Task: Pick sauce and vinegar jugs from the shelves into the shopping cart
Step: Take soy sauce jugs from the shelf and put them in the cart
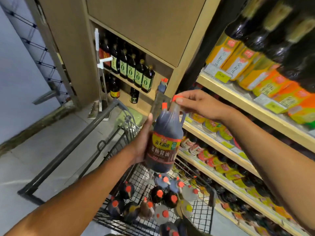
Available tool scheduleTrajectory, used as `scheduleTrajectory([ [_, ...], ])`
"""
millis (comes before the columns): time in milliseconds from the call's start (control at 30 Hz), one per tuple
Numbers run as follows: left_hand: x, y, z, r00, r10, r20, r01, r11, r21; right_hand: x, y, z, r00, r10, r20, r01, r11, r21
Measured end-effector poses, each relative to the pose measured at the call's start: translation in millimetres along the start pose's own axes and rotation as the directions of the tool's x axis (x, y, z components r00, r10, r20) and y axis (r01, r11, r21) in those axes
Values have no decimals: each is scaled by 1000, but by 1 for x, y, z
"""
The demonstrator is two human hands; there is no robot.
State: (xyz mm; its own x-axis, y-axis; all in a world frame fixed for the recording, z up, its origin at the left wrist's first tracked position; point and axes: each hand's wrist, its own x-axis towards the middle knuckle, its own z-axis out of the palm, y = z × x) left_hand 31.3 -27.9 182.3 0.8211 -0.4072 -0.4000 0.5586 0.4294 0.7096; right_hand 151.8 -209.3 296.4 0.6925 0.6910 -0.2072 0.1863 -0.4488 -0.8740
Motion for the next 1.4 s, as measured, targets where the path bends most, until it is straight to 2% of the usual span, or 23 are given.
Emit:
scheduleTrajectory([
  [233, -7, -10, -8, 986, 80, 143, -100, 985, 139, 9, 12, 7, 999, 45, -8, -45, 996, 72],
  [300, -8, -12, -9, 984, 105, 146, -128, 979, 158, 15, 17, 12, 998, 58, -9, -57, 993, 108],
  [567, -17, -23, -40, 994, 105, -44, -88, 954, 286, 43, 38, 39, 994, 104, -36, -97, 982, 162],
  [633, -25, -25, -52, 985, 130, -117, -88, 946, 311, 49, 45, 52, 989, 130, -70, -111, 968, 226],
  [700, -34, -28, -68, 957, 189, -219, -102, 930, 354, 54, 64, 71, 966, 237, -106, -195, 931, 307],
  [767, -44, -30, -85, 907, 271, -323, -106, 888, 447, 53, 99, 99, 908, 413, -68, -350, 839, 416],
  [800, -49, -32, -93, 876, 311, -369, -95, 860, 501, 48, 121, 116, 886, 460, -51, -406, 826, 392],
  [867, -59, -36, -106, 799, 407, -442, -90, 808, 582, 37, 167, 155, 865, 501, -23, -498, 864, 68],
  [900, -63, -37, -110, 763, 439, -474, -67, 783, 618, 31, 186, 176, 851, 524, 22, -520, 849, -97],
  [1000, -74, -45, -127, 726, 465, -507, 15, 726, 687, 16, 224, 242, 773, 612, 166, -541, 773, -331],
  [1100, -79, -51, -141, 680, 468, -565, 71, 725, 686, 10, 259, 297, 717, 679, 159, -629, 728, -272],
  [1233, -82, -59, -147, 686, 444, -576, 22, 779, 626, 16, 289, 345, 688, 713, 134, -666, 694, -275],
  [1400, -86, -56, -153, 700, 418, -579, 44, 784, 620, 27, 322, 385, 694, 716, 73, -679, 685, -265],
])
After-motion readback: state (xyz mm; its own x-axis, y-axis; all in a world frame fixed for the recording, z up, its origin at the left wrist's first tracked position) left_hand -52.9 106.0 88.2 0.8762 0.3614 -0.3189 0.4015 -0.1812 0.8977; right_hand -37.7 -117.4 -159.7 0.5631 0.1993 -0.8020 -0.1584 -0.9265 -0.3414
